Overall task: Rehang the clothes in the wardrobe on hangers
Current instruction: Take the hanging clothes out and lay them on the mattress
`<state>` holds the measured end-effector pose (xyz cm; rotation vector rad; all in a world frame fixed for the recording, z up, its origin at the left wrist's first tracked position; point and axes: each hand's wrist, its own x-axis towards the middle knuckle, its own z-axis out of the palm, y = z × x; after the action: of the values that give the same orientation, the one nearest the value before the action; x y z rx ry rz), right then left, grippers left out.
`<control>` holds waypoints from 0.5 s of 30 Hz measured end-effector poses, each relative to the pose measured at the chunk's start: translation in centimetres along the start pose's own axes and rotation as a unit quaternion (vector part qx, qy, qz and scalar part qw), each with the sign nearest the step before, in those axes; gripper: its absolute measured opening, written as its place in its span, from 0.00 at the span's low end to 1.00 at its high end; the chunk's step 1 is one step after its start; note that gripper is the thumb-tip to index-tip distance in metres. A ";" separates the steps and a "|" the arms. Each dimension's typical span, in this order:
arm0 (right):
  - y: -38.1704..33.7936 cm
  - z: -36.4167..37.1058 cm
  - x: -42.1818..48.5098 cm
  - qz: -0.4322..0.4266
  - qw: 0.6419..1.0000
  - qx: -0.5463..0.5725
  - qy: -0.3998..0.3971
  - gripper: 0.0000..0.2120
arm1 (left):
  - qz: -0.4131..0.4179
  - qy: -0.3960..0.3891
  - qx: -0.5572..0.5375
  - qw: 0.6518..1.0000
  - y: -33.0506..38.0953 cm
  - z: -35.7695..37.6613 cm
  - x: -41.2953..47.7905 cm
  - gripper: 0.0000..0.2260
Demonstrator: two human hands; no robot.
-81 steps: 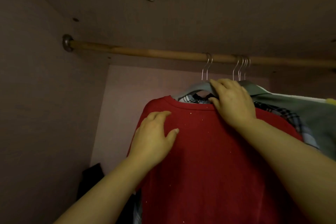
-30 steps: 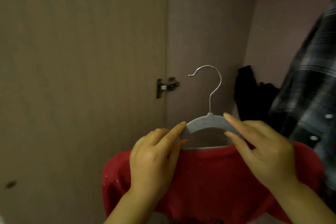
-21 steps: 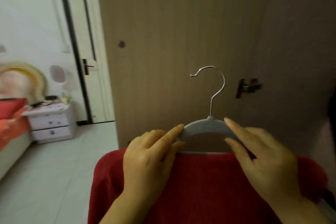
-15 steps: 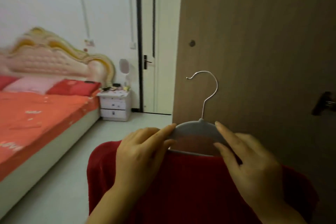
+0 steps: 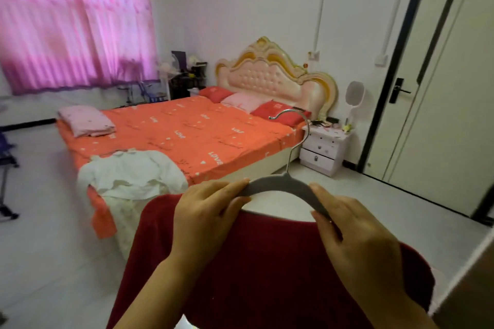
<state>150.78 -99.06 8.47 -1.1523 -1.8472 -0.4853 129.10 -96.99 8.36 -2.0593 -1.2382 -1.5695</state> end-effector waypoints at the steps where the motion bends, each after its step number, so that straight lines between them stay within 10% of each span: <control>1: -0.2 1.6 0.5 -0.005 1.000 0.020 -0.011 0.26 | -0.011 -0.002 0.017 1.000 -1.4 -0.1 -0.1 0.12; 15: -3.6 28.1 13.4 -0.078 0.986 0.137 -0.052 0.22 | -0.086 0.039 0.142 0.985 -25.4 0.6 3.4 0.13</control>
<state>131.89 -74.23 5.03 -0.8679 -2.0320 -0.2505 110.44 -79.85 4.23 -1.7387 -1.5453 -1.4282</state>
